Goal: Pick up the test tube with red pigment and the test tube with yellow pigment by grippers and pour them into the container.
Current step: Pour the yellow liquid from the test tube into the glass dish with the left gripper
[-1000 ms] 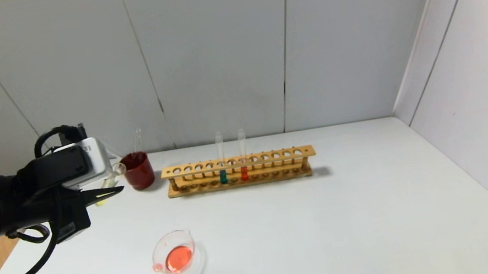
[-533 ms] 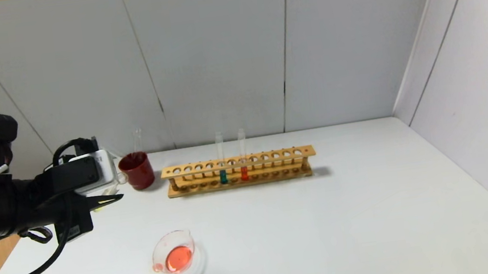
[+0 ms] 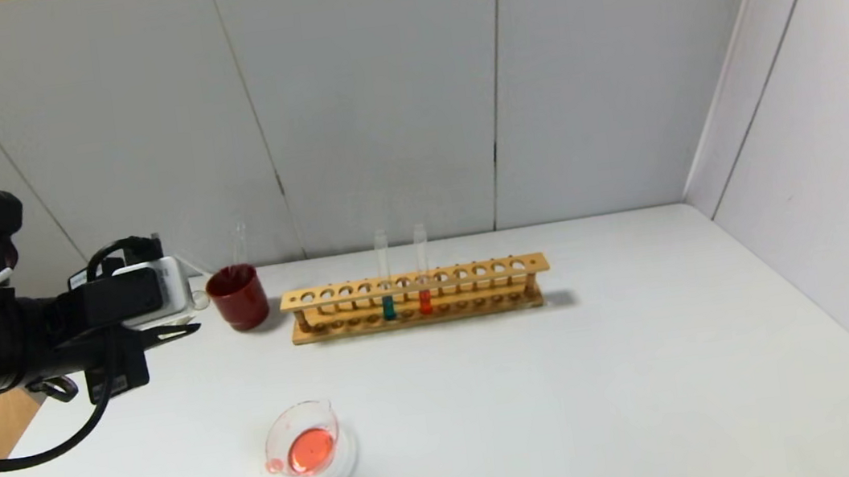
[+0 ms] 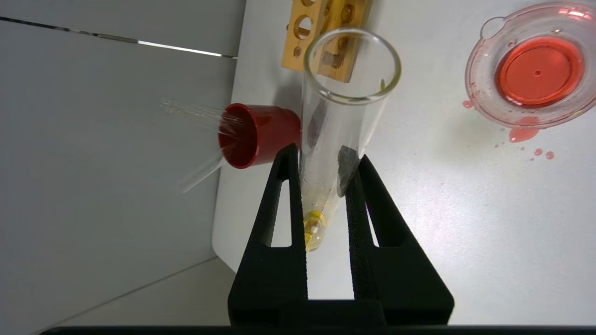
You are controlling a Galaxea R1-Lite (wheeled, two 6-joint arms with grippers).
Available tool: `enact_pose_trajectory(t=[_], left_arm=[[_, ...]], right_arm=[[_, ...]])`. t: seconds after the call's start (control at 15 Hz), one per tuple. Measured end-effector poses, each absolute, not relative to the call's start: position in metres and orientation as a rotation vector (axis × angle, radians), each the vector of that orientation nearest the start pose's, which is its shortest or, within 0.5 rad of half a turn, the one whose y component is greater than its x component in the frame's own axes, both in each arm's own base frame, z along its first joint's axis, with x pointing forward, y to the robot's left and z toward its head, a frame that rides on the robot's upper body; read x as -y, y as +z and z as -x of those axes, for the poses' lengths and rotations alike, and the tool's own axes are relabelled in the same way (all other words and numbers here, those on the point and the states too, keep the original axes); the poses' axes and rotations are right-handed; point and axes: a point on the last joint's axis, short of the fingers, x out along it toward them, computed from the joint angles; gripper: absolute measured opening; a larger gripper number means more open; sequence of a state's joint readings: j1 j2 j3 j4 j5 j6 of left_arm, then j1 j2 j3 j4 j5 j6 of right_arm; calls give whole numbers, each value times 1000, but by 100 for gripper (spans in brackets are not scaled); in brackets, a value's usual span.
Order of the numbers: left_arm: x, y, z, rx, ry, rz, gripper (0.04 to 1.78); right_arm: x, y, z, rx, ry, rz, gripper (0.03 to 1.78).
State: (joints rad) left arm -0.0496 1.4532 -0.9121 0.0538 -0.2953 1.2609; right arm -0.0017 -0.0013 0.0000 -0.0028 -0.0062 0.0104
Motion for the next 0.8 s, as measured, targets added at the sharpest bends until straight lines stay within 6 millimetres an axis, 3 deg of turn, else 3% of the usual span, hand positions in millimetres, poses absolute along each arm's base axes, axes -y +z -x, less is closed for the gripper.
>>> enact_pose_trajectory(t=[0.33,0.8], left_arm=[[9,210,-231,-285,-661,-1271,30],[9,204,-215,-277,-682,-1313,30]], right_arm=[[0,76,23,4,-7,-11,175],[0,76,23,4,-7,-11,175]])
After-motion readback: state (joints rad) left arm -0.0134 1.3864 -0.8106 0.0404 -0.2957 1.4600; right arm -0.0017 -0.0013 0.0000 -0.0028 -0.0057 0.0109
